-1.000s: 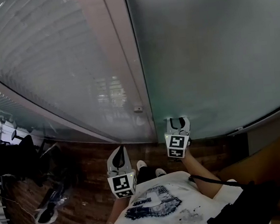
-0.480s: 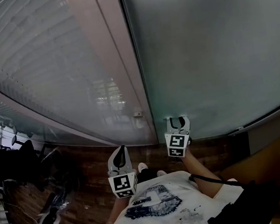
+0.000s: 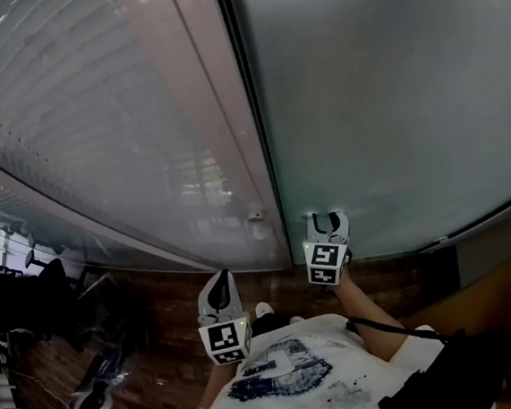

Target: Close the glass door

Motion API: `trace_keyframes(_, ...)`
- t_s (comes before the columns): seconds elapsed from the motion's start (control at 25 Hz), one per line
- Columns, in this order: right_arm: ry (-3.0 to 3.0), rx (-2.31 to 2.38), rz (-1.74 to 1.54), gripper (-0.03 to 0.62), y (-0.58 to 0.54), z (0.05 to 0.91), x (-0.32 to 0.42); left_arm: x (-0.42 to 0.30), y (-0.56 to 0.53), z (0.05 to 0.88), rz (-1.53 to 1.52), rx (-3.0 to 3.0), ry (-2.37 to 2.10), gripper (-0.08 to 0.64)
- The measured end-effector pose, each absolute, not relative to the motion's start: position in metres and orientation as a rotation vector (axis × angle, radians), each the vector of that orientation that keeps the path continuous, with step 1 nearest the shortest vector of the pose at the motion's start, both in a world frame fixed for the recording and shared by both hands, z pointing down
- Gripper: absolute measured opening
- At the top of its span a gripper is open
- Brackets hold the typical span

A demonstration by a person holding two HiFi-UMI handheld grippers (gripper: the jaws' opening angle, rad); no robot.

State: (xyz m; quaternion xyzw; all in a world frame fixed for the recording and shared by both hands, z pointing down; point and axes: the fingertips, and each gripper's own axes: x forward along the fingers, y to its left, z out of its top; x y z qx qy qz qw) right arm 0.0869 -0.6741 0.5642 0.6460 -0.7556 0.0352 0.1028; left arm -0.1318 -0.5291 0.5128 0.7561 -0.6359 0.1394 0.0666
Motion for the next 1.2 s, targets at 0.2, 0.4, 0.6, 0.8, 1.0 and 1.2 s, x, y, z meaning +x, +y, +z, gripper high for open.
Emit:
trace_keyframes(0.2,-2.230,1.910,0.096,0.144,-0.671,0.560,0.088,-0.132,-0.529,0.510,0.418,2.275,-1.923,0.003)
trace_keyframes(0.4,-2.230,1.907,0.092,0.144,-0.672,0.559,0.087,-0.130,-0.531,0.509,0.416,2.275,-1.922,0.003)
trace_keyframes(0.6,-2.233,1.904,0.094,0.144,-0.673,0.564,0.086,-0.129,-0.530,0.514,0.422,2.270,-1.920,0.003)
trace_keyframes(0.8,-2.239,1.902,0.093,0.144,-0.673,0.564,0.086,-0.129,-0.526,0.515,0.427,2.257,-1.929,0.003)
trace_keyframes(1.0,-2.238,1.904,0.091,0.144,-0.673,0.560,0.086,-0.129,-0.520,0.513,0.430,2.244,-1.941,0.003)
trace_keyframes(1.2,-2.236,1.903,0.090,0.144,-0.674,0.565,0.085,-0.133,-0.512,0.518,0.433,2.226,-1.960,0.003)
